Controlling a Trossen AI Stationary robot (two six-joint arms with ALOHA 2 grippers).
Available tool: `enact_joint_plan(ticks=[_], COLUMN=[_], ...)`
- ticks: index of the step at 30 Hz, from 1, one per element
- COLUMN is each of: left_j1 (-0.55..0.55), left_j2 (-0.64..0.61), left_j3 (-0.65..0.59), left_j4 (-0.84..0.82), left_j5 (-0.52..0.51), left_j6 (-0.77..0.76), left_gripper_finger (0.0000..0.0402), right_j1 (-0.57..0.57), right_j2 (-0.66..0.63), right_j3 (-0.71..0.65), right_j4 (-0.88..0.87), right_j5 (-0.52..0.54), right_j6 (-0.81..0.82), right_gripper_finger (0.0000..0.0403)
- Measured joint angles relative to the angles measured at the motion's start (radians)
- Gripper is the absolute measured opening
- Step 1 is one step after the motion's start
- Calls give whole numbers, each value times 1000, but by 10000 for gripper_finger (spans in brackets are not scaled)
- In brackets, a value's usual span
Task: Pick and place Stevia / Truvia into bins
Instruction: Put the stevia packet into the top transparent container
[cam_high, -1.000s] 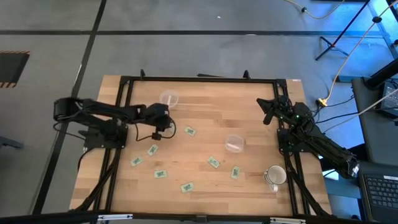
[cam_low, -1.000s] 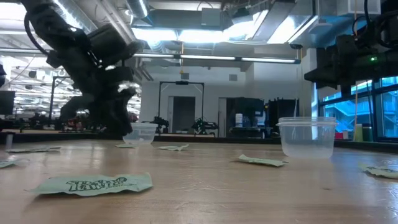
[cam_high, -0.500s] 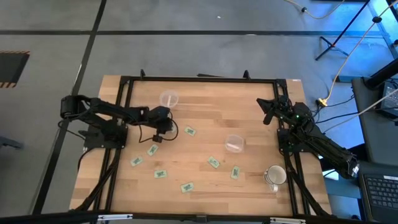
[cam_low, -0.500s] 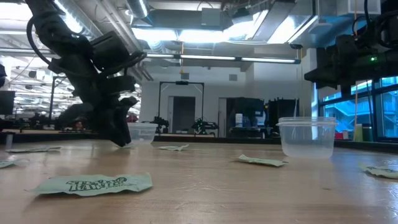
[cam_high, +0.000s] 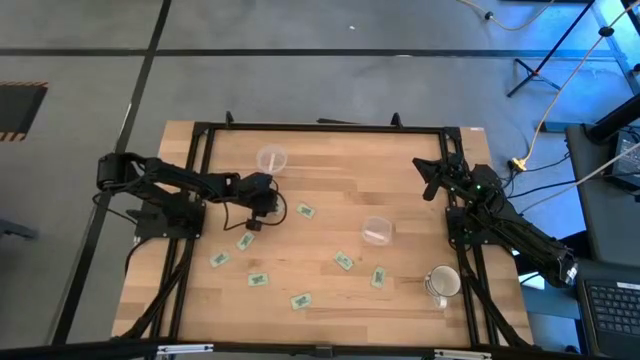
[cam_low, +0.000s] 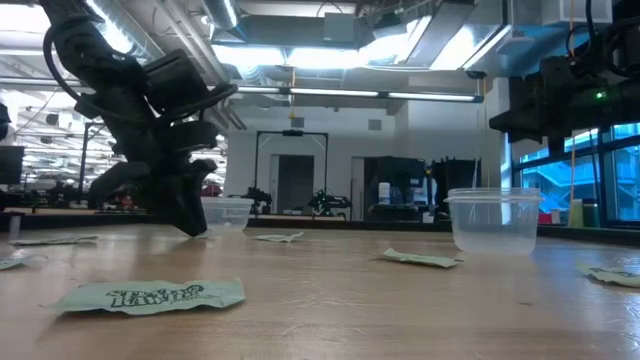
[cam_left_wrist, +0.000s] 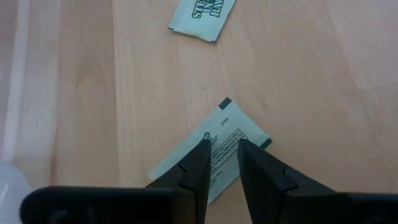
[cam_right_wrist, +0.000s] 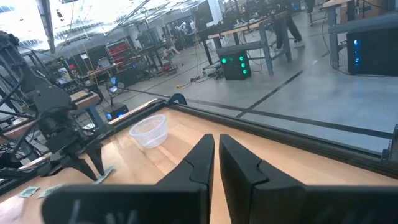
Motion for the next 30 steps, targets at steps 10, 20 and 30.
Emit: enact_joint_plan(ticks=[10,20,30], left_j1=[0,-1,-1], left_j2=[92,80,79], left_j3=[5,0,-1], left_j4=[68,75,75], left_j5=[15,8,6], left_j6=[-15,-15,-29], left_gripper_finger=[51,22,9], right_j1=[0,0,0], right_j2=[0,0,0], right_j3=[0,0,0], right_j4=[0,0,0], right_j5=[0,0,0], right_j6=[0,0,0], right_gripper_finger=[30,30,30])
